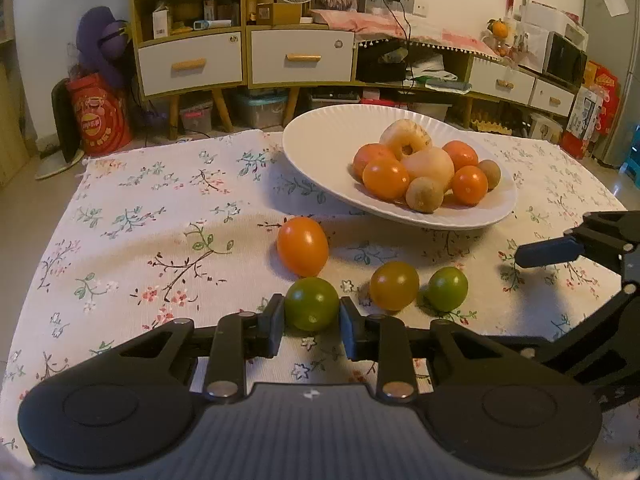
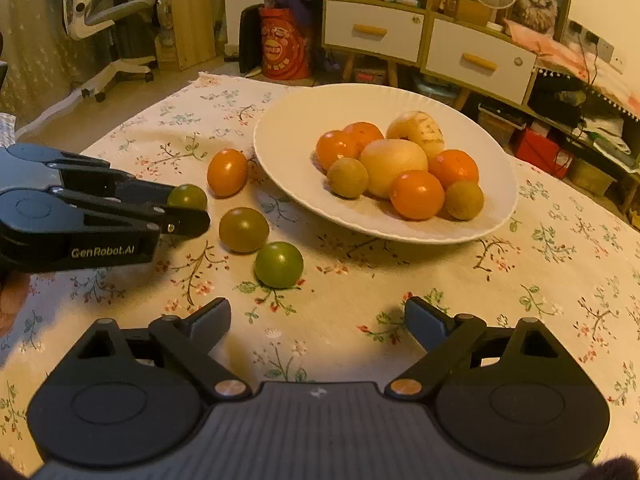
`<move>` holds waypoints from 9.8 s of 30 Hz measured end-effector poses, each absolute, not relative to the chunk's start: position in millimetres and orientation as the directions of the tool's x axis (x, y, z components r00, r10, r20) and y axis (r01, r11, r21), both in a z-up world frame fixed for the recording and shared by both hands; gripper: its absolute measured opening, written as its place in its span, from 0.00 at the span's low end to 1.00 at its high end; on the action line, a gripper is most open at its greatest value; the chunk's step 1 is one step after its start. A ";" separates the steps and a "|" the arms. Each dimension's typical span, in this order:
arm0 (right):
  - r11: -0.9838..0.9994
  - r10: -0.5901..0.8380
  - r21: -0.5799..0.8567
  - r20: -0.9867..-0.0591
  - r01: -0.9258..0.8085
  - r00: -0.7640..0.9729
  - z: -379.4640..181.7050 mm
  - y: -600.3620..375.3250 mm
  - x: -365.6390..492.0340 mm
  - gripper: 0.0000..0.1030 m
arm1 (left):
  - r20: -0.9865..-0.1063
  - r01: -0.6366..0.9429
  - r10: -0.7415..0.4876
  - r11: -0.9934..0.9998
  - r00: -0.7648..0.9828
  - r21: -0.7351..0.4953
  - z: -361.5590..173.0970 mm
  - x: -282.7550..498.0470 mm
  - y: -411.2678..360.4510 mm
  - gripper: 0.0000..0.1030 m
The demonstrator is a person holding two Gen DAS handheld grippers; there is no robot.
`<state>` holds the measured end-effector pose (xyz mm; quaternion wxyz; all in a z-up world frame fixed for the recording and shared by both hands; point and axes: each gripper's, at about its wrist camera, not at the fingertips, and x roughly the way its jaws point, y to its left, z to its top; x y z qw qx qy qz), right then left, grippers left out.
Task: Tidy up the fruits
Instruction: 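Grasp a green tomato with the left tool while the right tool grasps another green tomato, then lift both green tomatoes and carry them over the white plate, then lower both green tomatoes onto the plate and open both tools, then withdraw both tools toward the last orange and dark tomatoes, then grasp the orange tomato with the left tool while the right tool grasps the dark tomato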
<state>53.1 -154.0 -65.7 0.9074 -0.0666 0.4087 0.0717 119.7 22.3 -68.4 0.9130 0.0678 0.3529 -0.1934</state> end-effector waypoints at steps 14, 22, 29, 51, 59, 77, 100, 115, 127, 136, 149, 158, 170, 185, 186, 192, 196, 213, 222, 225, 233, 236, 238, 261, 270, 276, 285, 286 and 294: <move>0.977 0.097 -0.056 -0.743 -0.206 0.662 -67.8 -142.4 66.8 0.59 | -0.689 0.394 -0.293 0.919 0.663 -0.012 -66.0 116.4 27.8 0.12; 0.972 0.112 -0.057 -0.737 -0.226 0.667 -66.1 -138.4 67.6 0.48 | -0.691 0.383 -0.286 0.924 0.663 -0.015 -65.0 115.7 31.6 0.12; 0.974 0.112 -0.053 -0.734 -0.221 0.670 -64.5 -140.7 67.7 0.35 | -0.693 0.386 -0.287 0.922 0.661 -0.013 -64.7 115.3 31.8 0.12; 0.976 0.096 -0.066 -0.730 -0.209 0.676 -55.4 -142.2 61.5 0.24 | -0.693 0.411 -0.302 0.911 0.655 -0.008 -56.9 111.8 23.7 0.12; 0.977 0.090 -0.069 -0.728 -0.203 0.679 -49.3 -143.3 57.4 0.24 | -0.683 0.419 -0.313 0.908 0.660 -0.012 -48.4 106.6 20.0 0.12; 0.985 0.101 -0.037 -0.672 -0.169 0.734 -17.9 -161.2 47.0 0.24 | -0.640 0.442 -0.362 0.896 0.678 -0.040 -21.6 103.8 1.3 0.12; 0.999 0.028 0.000 -0.606 -0.036 0.795 -3.2 -215.9 96.8 0.24 | -0.618 0.442 -0.387 0.894 0.684 -0.070 -17.2 132.7 -30.2 0.12; 0.998 0.041 0.069 -0.622 0.002 0.782 -23.7 -242.6 133.8 0.24 | -0.638 0.441 -0.379 0.895 0.670 -0.069 -23.2 146.5 -38.8 0.12; 0.997 0.047 0.074 -0.658 0.003 0.752 -36.7 -243.3 145.2 0.24 | -0.646 0.449 -0.373 0.892 0.666 -0.052 -24.7 154.9 -41.3 0.12; 0.995 0.067 0.101 -0.664 0.000 0.744 -37.1 -244.8 146.9 0.26 | -0.649 0.447 -0.366 0.894 0.667 -0.045 -26.5 160.1 -44.0 0.12; 0.993 0.069 0.121 -0.653 0.014 0.754 -26.0 -250.0 142.0 0.44 | -0.634 0.447 -0.347 0.895 0.691 -0.003 -22.4 182.6 -50.0 0.12; 0.995 0.062 0.101 -0.646 0.006 0.761 -26.6 -249.8 143.1 0.48 | -0.640 0.420 -0.323 0.908 0.697 0.000 -23.1 220.1 -60.0 0.12; 0.994 0.061 0.110 -0.636 0.012 0.769 -27.4 -252.5 143.5 0.51 | -0.687 0.420 -0.356 0.904 0.633 -0.082 -37.4 237.8 -59.8 0.12; 0.995 0.054 0.095 -0.641 0.010 0.766 -26.0 -249.7 140.6 0.58 | -0.680 0.423 -0.338 0.905 0.650 -0.046 -33.0 236.3 -57.8 0.30; 0.995 0.053 0.095 -0.641 0.010 0.765 -25.1 -250.1 140.4 0.58 | -0.676 0.422 -0.338 0.906 0.655 -0.044 -31.2 234.9 -56.4 0.31; 0.997 0.029 0.069 -0.641 0.021 0.767 -17.3 -248.0 135.9 0.60 | -0.665 0.413 -0.329 0.910 0.670 -0.034 -23.3 227.4 -49.2 0.38; 0.998 0.020 0.053 -0.641 0.018 0.767 -11.8 -243.2 130.0 0.62 | -0.662 0.410 -0.325 0.912 0.675 -0.029 -20.0 220.0 -45.1 0.42; 1.000 0.017 0.005 -0.650 -0.017 0.760 1.7 -222.1 102.9 0.68 | -0.656 0.401 -0.301 0.916 0.692 0.003 -11.4 177.0 -22.2 0.59; 1.000 0.016 -0.006 -0.646 -0.025 0.763 7.6 -207.9 86.4 0.75 | -0.656 0.385 -0.287 0.923 0.698 0.006 -6.2 158.2 -6.8 0.70; 1.000 0.012 -0.003 -0.646 -0.018 0.763 8.6 -204.2 81.3 0.80 | -0.659 0.383 -0.284 0.924 0.697 0.006 -5.3 152.1 -1.4 0.74; 1.000 0.001 -0.002 -0.649 -0.002 0.761 4.2 -193.9 69.0 0.91 | -0.660 0.362 -0.263 0.932 0.704 0.015 -6.3 140.5 16.8 0.85; 1.000 -0.010 -0.007 -0.644 0.008 0.765 2.9 -190.8 64.6 0.96 | -0.660 0.348 -0.249 0.937 0.709 0.020 -9.5 137.6 23.0 0.87; 1.000 -0.019 -0.010 -0.643 0.015 0.765 0.6 -188.8 61.9 0.97 | -0.663 0.336 -0.242 0.942 0.708 0.015 -11.4 135.4 26.7 0.87; 0.987 0.021 -0.100 -0.704 -0.128 0.710 -44.4 -138.6 49.0 1.00 | -0.705 0.294 -0.142 0.951 0.695 0.098 -51.3 135.2 49.3 0.87; 0.985 0.058 -0.069 -0.730 -0.157 0.681 -62.5 -131.6 55.7 1.00 | -0.706 0.340 -0.158 0.932 0.691 0.125 -66.6 141.9 39.7 0.87; 0.983 0.064 -0.068 -0.750 -0.173 0.658 -70.8 -127.2 55.8 1.00 | -0.699 0.346 -0.196 0.935 0.688 0.078 -66.2 147.7 32.4 0.84; 0.985 0.062 -0.060 -0.749 -0.161 0.660 -76.1 -128.4 56.3 1.00 | -0.708 0.360 -0.251 0.933 0.660 0.005 -67.2 153.1 13.7 0.59; 0.986 0.063 -0.056 -0.748 -0.156 0.661 -76.3 -128.7 57.9 1.00 | -0.709 0.355 -0.254 0.935 0.658 -0.006 -67.3 153.9 13.3 0.56; 0.988 0.066 -0.046 -0.741 -0.149 0.668 -78.1 -127.2 61.9 1.00 | -0.706 0.315 -0.262 0.947 0.658 -0.058 -65.0 160.7 15.1 0.40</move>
